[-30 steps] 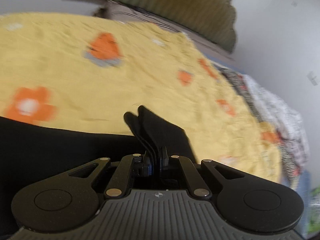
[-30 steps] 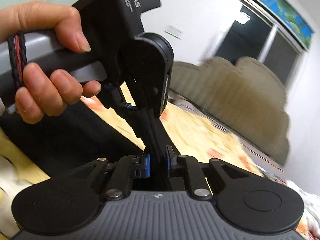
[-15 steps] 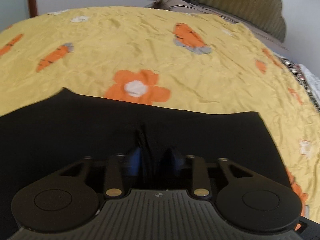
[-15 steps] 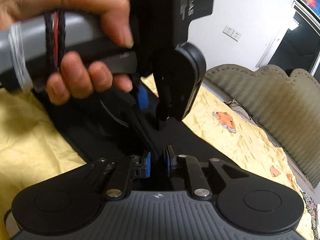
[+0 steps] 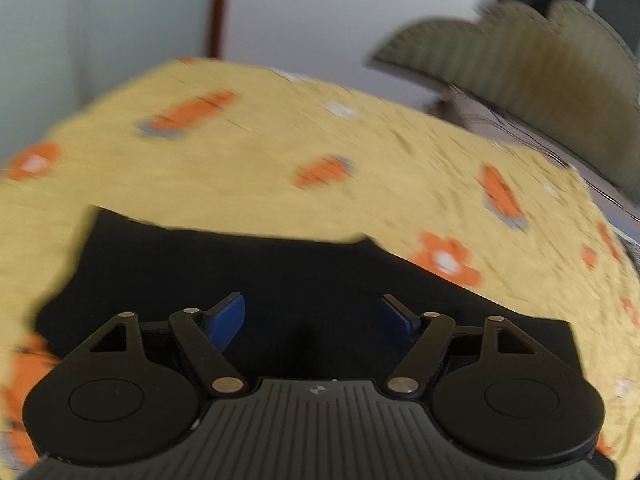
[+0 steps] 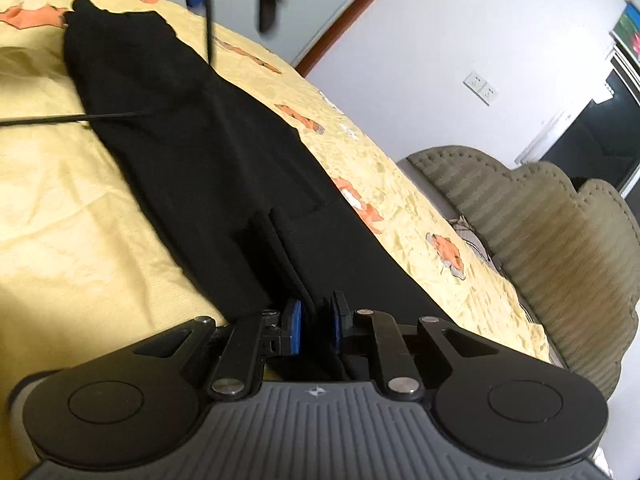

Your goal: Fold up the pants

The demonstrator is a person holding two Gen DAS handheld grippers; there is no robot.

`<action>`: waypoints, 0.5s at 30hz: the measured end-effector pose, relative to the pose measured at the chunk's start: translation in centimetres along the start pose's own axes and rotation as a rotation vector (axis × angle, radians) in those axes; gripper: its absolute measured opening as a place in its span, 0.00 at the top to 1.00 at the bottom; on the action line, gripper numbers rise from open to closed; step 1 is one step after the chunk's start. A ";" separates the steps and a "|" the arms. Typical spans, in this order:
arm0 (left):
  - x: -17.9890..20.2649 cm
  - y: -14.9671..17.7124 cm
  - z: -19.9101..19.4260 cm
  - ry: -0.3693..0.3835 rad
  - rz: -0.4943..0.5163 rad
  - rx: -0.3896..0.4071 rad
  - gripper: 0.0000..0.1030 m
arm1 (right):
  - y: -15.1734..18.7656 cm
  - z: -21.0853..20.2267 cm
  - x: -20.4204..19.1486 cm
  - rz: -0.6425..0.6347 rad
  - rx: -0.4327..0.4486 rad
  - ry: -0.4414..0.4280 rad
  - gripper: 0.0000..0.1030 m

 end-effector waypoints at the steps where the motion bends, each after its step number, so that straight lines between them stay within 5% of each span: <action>1: -1.2 -0.3 -0.9 -0.044 0.006 0.028 0.25 | 0.0 -0.6 -0.1 0.017 0.006 -0.012 0.86; 5: -3.9 -1.2 -3.9 -0.210 0.080 0.146 0.12 | -0.5 -2.1 1.2 0.155 0.046 -0.059 0.86; 7: -3.8 -1.2 -4.4 -0.228 0.129 0.154 0.09 | -1.0 -1.7 1.2 0.137 0.032 -0.044 0.86; 15: -0.3 1.4 -2.1 0.103 0.044 -0.025 0.10 | -1.4 -1.8 -4.6 -0.056 0.026 -0.009 0.64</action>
Point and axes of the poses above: each gripper's, at about its wrist camera, not at the fingertips, and z roughly the way its jaws point, x to its right, y to its underside, the point moved 4 cm from there along z, roughly the way its jaws point, and after that the axes turned 5 degrees about x, right-handed, at the moved point
